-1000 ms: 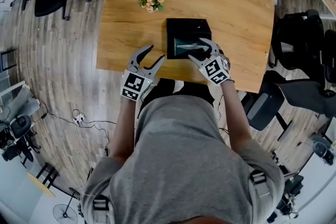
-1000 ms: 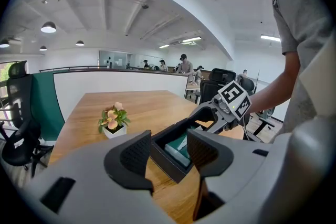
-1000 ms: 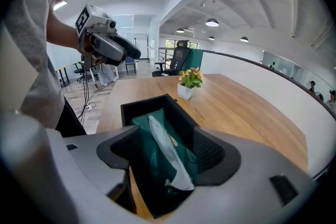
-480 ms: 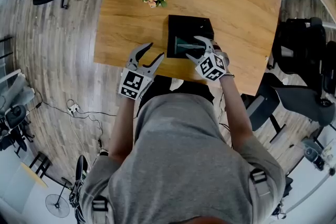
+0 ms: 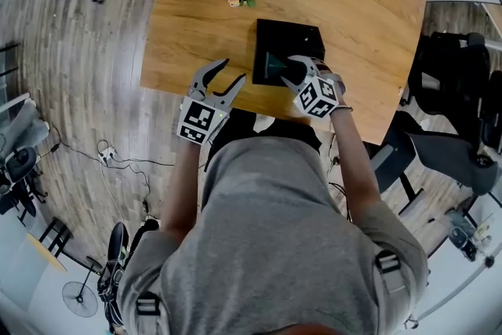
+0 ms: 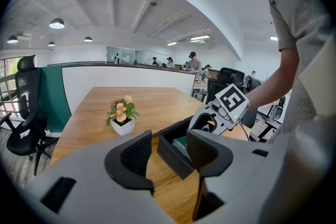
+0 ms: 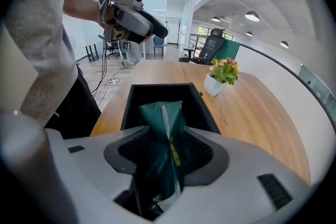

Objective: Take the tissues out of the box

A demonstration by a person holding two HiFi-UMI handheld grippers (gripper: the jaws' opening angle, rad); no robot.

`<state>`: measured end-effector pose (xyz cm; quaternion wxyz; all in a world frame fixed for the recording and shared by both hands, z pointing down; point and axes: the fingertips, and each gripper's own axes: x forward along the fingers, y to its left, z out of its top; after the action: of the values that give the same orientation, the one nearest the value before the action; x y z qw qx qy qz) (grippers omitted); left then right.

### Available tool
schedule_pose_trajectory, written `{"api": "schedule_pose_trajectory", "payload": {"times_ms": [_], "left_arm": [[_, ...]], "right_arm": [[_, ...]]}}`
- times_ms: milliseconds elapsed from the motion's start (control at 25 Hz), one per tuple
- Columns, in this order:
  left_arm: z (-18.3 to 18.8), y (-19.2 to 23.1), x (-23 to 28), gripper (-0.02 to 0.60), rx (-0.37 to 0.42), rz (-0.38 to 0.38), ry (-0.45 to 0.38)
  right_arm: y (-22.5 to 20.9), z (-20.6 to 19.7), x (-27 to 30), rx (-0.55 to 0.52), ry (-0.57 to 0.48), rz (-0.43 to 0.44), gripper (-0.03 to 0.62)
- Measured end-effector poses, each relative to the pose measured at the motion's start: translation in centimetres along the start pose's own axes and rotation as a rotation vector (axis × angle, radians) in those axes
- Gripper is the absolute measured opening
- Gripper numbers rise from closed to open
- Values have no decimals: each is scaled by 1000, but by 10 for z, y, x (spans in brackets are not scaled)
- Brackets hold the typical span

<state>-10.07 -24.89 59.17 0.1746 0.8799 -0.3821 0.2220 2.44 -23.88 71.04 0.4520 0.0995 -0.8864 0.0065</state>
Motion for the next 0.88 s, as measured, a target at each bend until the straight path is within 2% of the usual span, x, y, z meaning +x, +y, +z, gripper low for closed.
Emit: {"api": "schedule_pose_trajectory", "payload": {"times_ms": [280,880], "left_arm": [[1,0,0,222,13,-1,4],[3,-4,-6,215,33,5,5]], "right_arm": [[6,-1,3,-13,8,25,133],[3,0,0,-11,13,-24,60]]}}
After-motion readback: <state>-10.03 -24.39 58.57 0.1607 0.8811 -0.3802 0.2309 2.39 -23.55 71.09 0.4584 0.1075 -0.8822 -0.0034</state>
